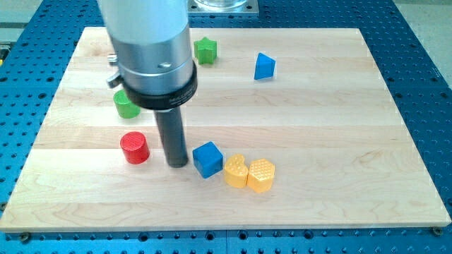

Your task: Push the triangle diagonal to the green star

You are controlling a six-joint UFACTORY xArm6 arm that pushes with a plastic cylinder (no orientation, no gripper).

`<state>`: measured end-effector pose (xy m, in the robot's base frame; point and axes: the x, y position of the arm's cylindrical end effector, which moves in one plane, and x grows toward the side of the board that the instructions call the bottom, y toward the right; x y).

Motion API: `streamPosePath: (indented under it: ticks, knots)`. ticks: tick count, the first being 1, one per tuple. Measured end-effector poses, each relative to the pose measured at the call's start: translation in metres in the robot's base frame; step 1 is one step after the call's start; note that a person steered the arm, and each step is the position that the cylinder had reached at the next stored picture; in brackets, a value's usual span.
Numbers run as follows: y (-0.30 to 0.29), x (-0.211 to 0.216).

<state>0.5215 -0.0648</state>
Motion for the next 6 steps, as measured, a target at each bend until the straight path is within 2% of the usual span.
streamPosePath:
  ticks: [1,2,3,4,5,6]
  knots:
    - [0.032,0.002]
    - [0.049,-0.083]
    - [0.113,-0.153]
    - [0.175,-0.192]
    - [0.174,-0.247]
    - [0.120,-0.226]
